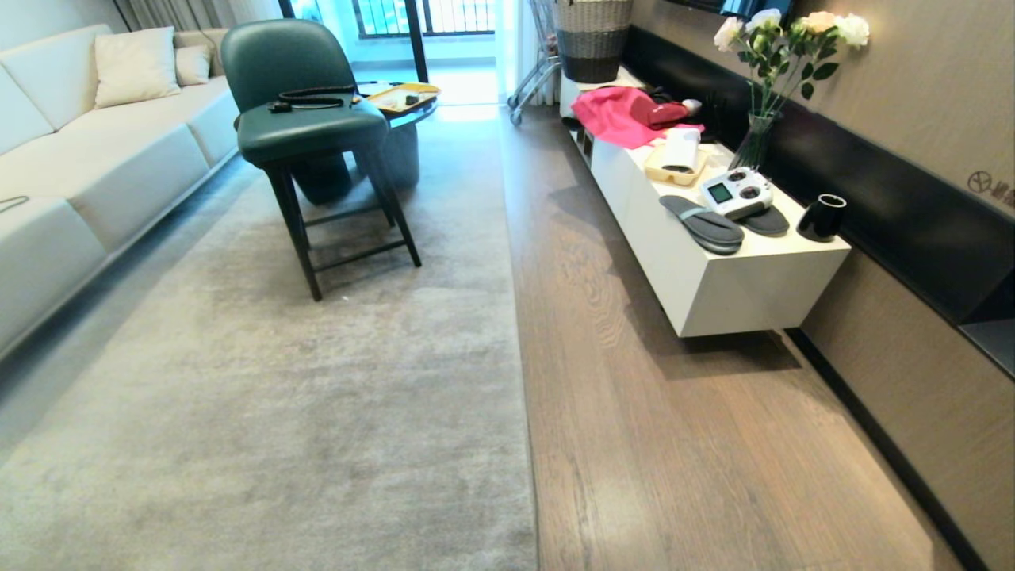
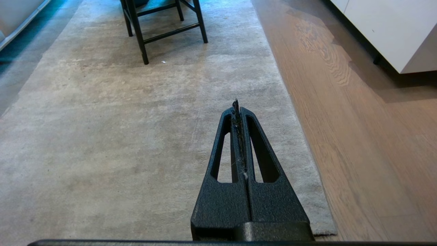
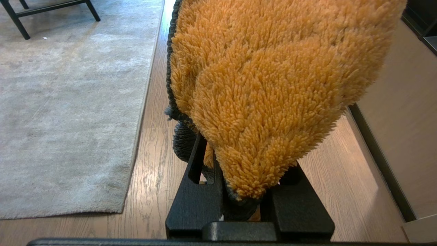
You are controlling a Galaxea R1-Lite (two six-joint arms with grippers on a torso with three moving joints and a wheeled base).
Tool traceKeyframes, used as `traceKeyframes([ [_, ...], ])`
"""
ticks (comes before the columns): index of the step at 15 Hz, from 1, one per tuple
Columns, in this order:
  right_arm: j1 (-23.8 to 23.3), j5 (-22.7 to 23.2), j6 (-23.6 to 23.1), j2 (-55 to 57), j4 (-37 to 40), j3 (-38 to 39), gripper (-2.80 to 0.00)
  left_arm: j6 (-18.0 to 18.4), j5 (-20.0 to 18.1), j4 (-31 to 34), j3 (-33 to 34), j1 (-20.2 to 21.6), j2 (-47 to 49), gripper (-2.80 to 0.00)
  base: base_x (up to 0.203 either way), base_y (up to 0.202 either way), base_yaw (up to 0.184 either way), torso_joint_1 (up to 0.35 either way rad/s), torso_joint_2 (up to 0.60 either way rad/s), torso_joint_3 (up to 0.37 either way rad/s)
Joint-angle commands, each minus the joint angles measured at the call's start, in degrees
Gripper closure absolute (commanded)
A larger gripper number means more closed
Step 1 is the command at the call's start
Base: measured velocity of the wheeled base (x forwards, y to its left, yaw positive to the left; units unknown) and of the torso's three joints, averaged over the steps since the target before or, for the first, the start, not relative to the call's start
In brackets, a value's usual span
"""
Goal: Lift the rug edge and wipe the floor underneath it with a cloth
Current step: Put down the rag
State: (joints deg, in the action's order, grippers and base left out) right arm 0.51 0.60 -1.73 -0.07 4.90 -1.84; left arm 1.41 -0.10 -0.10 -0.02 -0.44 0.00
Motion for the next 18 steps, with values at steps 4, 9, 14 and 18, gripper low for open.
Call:
traceKeyframes([
  [4,0.0,0.0,0.0,0.1,0.0,0.0,0.00,0.0,0.0,0.0,0.0,0.0,0.0,0.00,0.000,0.000,0.000,0.000,0.00,0.000],
  [9,0.0,0.0,-0.1,0.1,0.0,0.0,0.00,0.0,0.0,0.0,0.0,0.0,0.0,0.00,0.000,0.000,0.000,0.000,0.00,0.000],
  [14,0.0,0.0,0.0,0.1,0.0,0.0,0.00,0.0,0.0,0.0,0.0,0.0,0.0,0.00,0.000,0.000,0.000,-0.003,-0.30,-0.316],
  [18,0.0,0.0,-0.1,0.1,0.0,0.0,0.00,0.0,0.0,-0.1,0.0,0.0,0.0,0.00,0.000,0.000,0.000,0.028,-0.43,-0.400],
])
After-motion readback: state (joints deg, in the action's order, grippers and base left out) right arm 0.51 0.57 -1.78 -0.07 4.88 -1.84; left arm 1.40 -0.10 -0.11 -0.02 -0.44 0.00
